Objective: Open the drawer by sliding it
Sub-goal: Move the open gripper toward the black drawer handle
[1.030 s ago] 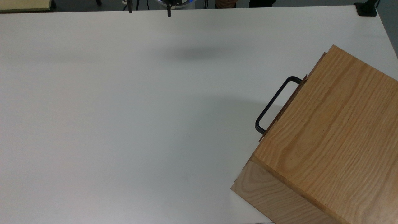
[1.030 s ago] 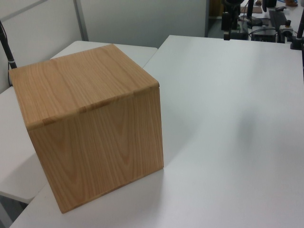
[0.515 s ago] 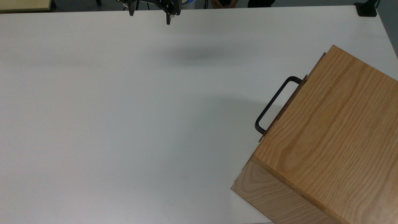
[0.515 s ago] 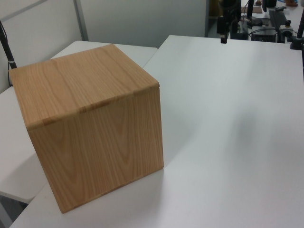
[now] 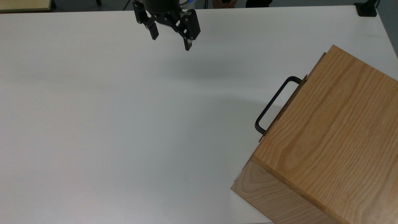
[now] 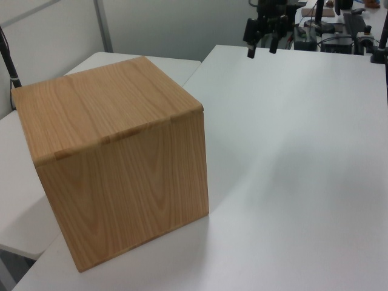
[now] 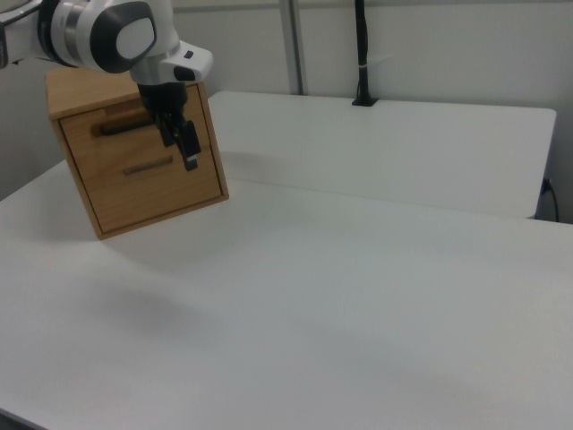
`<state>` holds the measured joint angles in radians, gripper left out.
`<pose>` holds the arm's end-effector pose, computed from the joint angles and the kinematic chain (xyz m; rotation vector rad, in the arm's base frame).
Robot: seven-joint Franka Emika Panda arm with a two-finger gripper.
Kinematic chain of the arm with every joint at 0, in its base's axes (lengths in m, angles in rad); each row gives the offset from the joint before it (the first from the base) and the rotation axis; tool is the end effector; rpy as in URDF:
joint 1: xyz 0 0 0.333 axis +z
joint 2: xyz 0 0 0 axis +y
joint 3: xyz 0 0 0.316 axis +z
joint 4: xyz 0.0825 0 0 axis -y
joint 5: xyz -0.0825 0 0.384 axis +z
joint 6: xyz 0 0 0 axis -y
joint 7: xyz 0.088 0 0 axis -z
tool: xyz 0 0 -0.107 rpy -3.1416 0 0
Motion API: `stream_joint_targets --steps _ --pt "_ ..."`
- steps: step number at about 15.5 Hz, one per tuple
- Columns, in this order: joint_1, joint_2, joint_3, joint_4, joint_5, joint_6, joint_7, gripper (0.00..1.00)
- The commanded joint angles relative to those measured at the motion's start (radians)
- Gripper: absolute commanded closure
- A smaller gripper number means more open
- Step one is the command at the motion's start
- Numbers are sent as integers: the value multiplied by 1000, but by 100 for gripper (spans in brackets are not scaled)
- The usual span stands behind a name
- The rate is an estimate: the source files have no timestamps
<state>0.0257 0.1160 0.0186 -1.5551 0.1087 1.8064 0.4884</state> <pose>0.6096 0.0355 0.5873 -2.9169 0.6870 -0.1526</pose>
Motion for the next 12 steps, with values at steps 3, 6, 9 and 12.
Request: stream_joint_targets --steps 3,6,9,12 --pt "89 51 -2 15 35 158 191 0" --pt "126 83 -2 15 100 258 252 0" --pt "158 123 -2 15 178 368 254 0" --pt "177 162 0 13 224 483 254 0"
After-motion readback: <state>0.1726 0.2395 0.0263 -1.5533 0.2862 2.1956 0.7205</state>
